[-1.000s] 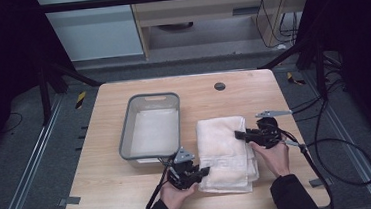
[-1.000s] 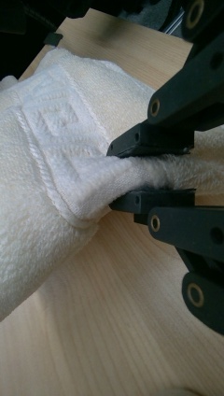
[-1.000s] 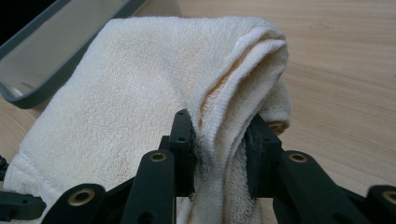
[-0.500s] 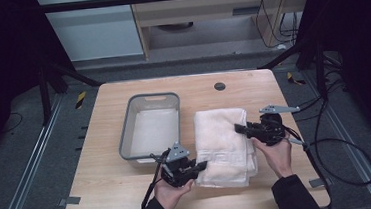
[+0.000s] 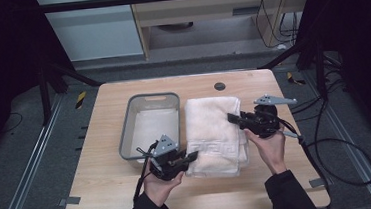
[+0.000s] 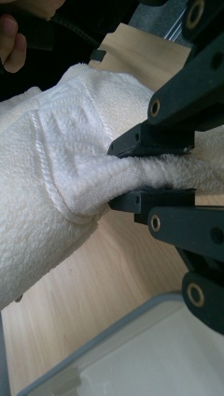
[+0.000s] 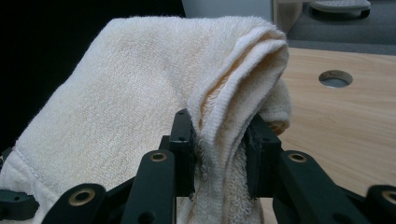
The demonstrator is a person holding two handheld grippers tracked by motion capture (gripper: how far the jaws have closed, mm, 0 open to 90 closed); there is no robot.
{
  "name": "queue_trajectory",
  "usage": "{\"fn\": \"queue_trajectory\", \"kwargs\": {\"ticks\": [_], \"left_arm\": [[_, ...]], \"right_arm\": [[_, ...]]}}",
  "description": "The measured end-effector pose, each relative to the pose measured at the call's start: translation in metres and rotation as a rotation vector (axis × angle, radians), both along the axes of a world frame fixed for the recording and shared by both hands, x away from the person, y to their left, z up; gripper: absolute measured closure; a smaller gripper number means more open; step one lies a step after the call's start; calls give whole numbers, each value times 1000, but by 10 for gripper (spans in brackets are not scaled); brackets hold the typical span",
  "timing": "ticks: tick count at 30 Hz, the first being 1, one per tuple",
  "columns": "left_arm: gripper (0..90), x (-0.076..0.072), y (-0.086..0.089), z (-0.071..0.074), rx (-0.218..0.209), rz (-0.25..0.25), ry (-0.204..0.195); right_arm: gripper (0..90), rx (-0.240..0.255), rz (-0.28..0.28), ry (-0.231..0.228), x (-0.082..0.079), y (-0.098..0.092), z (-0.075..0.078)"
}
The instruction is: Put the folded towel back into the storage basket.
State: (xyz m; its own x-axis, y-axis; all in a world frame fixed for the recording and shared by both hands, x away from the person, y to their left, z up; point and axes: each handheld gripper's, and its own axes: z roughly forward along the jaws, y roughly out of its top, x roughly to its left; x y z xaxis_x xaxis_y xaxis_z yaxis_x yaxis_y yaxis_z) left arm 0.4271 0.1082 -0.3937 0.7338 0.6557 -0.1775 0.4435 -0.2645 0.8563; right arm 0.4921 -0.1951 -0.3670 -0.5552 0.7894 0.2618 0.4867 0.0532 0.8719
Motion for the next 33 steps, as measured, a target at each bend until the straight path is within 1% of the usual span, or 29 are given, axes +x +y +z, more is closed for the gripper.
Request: {"fn": "queue_trajectory", "kwargs": {"ticks": [2,7,11,16,29,33], "left_arm": [[752,1,4,3,0,2,-1],[752,3,13,10,-19,15,-6],[752,4,19,14,-30,23,-20],[752,3,25,22,-28,36,-42],[752,7,49,38,-42,77,-71],[752,8,58,42,-59,96,-75]], "right_arm": [[687,0,1,-7,2,5,3],[687,-3,3,-21,5,15,11],[687,-7,4,-37,6,21,18],[687,6,7,-49,8,27,24],[687,3,25,-78,18,52,44],[686,8,31,-86,22,61,49]]}}
